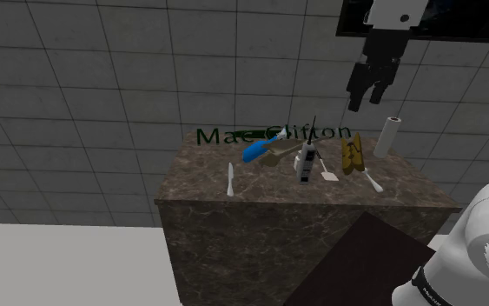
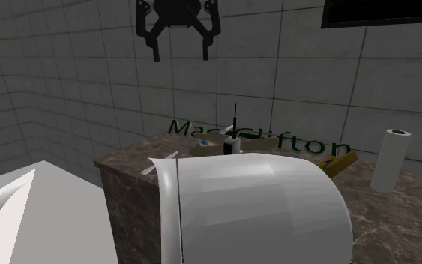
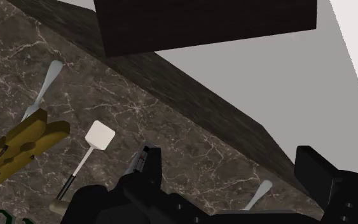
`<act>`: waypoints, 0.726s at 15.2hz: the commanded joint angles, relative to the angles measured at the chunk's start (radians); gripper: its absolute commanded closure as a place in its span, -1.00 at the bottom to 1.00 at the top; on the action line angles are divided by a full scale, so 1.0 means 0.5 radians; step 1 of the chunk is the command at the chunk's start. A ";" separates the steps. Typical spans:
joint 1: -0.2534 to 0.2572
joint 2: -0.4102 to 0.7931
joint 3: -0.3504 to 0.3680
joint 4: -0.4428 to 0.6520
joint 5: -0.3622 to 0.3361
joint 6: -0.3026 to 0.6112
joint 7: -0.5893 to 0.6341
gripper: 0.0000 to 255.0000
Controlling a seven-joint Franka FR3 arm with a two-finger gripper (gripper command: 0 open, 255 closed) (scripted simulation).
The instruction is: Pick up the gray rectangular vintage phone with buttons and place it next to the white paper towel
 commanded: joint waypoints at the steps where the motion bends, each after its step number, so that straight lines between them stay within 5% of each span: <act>1: 0.000 0.000 0.000 0.000 0.000 0.000 0.000 -1.00; 11: -0.129 0.570 -0.062 -0.051 -0.083 0.547 0.170 -1.00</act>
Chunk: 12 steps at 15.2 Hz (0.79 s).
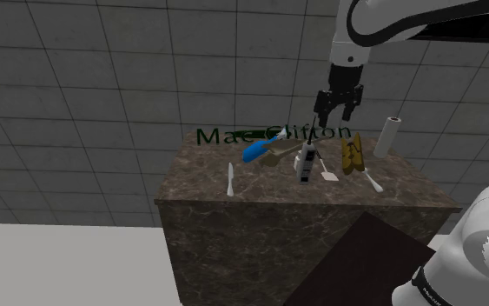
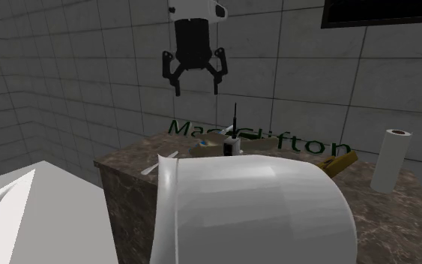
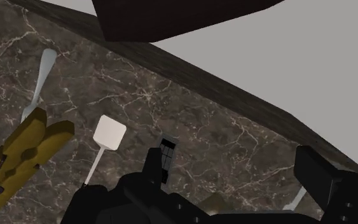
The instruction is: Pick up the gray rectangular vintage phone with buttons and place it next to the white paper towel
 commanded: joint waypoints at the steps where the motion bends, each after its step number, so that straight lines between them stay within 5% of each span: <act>1: -0.031 0.128 -0.023 0.012 -0.021 0.105 0.025 -1.00; 12: -0.156 0.890 -0.125 0.254 -0.078 0.545 0.200 -1.00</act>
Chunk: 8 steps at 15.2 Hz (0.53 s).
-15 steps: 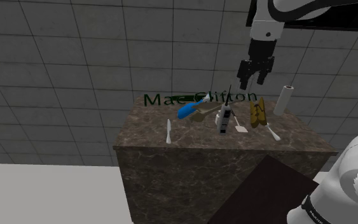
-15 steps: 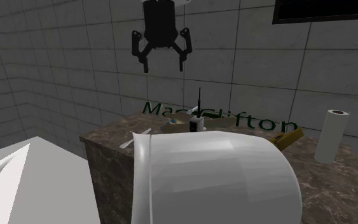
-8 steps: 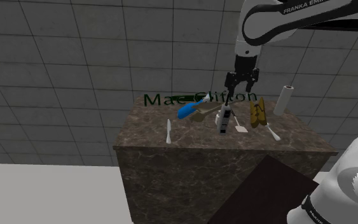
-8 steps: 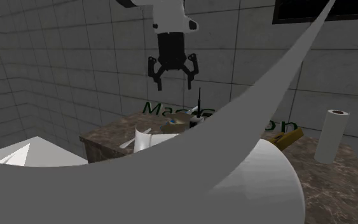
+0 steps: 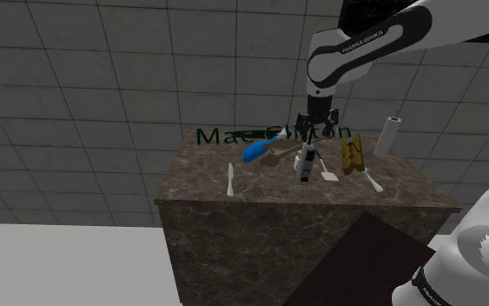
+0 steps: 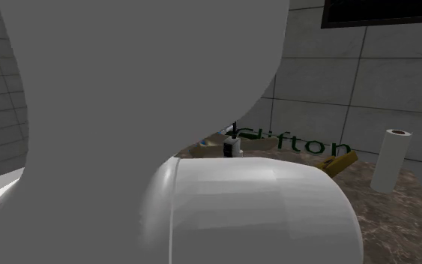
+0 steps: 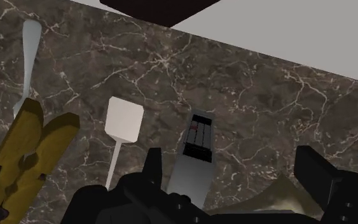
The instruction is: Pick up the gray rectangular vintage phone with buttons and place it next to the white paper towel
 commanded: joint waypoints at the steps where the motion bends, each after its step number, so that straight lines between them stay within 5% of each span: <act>1: -0.023 0.156 -0.023 0.078 -0.003 0.066 0.025 -1.00; 8: -0.062 0.415 -0.061 0.155 -0.001 0.226 0.064 -1.00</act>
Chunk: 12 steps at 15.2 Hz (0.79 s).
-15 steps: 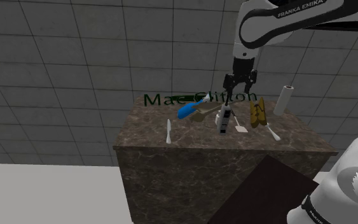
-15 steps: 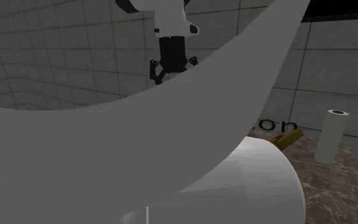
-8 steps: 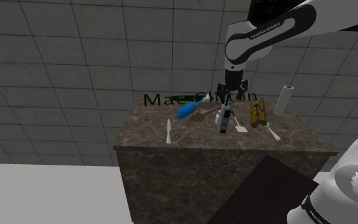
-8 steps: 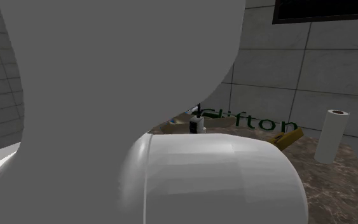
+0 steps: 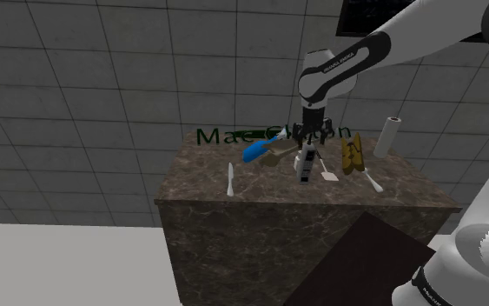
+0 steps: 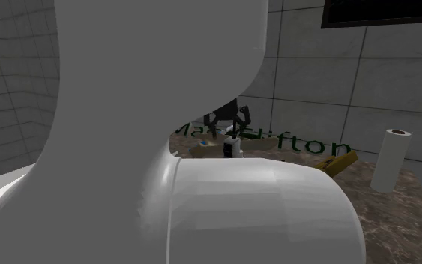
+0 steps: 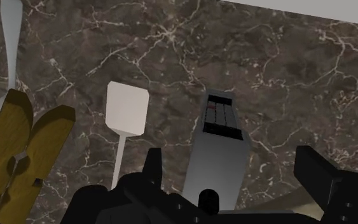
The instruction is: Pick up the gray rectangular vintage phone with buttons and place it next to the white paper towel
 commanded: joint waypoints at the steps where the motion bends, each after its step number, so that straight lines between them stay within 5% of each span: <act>1: -0.006 0.029 -0.005 -0.028 -0.001 0.058 -0.002 -1.00; 12: -0.012 0.075 -0.009 -0.075 -0.002 0.151 -0.003 -1.00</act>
